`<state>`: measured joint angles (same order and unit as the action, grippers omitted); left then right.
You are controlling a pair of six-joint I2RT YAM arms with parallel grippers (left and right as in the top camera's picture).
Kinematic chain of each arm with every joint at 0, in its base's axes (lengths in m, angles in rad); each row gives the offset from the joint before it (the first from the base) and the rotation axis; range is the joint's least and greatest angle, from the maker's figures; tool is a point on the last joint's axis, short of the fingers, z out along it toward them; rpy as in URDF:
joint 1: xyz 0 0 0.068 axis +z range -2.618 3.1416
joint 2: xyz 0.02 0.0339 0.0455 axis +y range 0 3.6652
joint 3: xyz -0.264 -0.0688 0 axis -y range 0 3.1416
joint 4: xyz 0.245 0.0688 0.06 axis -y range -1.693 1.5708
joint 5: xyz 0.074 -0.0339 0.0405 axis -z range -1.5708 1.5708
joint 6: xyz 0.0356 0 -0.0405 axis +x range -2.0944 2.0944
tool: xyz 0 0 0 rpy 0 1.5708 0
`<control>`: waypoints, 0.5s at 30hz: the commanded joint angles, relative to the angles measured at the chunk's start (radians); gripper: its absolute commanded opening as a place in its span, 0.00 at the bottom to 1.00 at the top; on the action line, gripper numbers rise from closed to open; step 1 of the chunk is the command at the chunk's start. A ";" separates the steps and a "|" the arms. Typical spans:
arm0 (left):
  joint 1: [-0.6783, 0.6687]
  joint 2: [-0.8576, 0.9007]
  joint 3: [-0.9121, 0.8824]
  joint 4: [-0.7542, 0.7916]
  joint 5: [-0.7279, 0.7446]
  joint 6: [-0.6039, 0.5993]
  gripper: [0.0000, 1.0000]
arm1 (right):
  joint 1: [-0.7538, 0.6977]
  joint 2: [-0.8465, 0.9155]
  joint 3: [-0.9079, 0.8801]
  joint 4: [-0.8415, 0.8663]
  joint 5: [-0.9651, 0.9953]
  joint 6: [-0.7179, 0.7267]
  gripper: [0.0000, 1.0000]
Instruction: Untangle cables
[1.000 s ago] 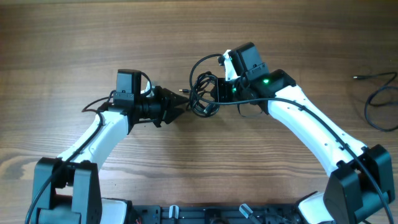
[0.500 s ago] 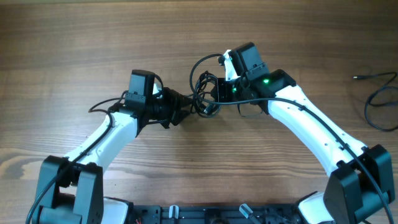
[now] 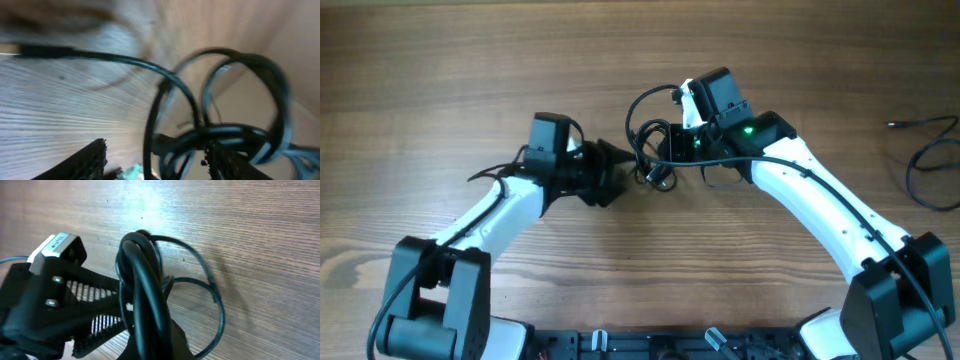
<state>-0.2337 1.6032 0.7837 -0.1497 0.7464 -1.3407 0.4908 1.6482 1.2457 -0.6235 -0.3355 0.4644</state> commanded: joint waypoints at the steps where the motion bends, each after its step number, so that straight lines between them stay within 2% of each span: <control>1: 0.054 0.009 -0.002 0.035 0.149 0.016 0.67 | 0.000 -0.003 -0.004 0.021 -0.039 0.117 0.04; 4: 0.055 0.009 -0.002 0.034 0.148 0.016 0.66 | 0.000 -0.003 -0.004 0.036 -0.069 0.203 0.04; 5: 0.055 0.009 -0.002 0.034 0.148 0.016 0.62 | 0.000 -0.003 -0.004 0.043 -0.071 0.277 0.04; 8: 0.055 0.009 -0.002 0.034 0.209 0.015 0.58 | 0.000 -0.003 -0.004 0.073 -0.071 0.324 0.04; 13: 0.055 0.009 -0.002 0.035 0.200 0.016 0.30 | 0.000 -0.003 -0.004 0.120 -0.112 0.319 0.04; 14: 0.055 0.009 -0.002 0.035 0.179 0.017 0.20 | 0.000 -0.003 -0.004 0.120 -0.109 0.265 0.04; 15: 0.055 0.009 -0.002 0.039 0.144 0.075 0.15 | 0.000 -0.003 -0.004 0.117 -0.085 0.174 0.04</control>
<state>-0.1810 1.6035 0.7837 -0.1112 0.9421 -1.3293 0.4911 1.6482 1.2457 -0.5186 -0.4156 0.7578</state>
